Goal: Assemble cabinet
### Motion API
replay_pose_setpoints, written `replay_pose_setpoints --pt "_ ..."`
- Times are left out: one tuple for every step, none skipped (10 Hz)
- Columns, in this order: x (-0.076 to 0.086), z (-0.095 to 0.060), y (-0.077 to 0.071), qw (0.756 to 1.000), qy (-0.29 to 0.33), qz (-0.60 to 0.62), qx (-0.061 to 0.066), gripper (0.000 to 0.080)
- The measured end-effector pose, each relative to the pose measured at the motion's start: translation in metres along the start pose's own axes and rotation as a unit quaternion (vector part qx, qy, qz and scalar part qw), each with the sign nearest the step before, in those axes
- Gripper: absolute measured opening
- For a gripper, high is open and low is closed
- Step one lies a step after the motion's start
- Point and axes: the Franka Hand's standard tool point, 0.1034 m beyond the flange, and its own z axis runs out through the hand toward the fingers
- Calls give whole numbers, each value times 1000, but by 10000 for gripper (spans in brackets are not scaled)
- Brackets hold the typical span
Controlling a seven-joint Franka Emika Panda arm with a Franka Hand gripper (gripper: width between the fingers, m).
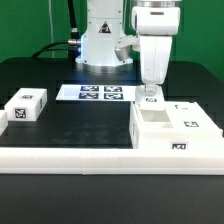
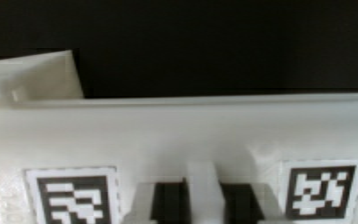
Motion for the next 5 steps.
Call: replay_pose_setpoints --pt "-1 0 0 1000 0 1 -1 70" --pt "-1 0 0 1000 0 1 -1 70" --pt "-1 0 1 1000 0 1 -1 70" --pt "-1 0 1 1000 0 1 -1 70" --pt "-1 0 1 1000 0 1 -1 70"
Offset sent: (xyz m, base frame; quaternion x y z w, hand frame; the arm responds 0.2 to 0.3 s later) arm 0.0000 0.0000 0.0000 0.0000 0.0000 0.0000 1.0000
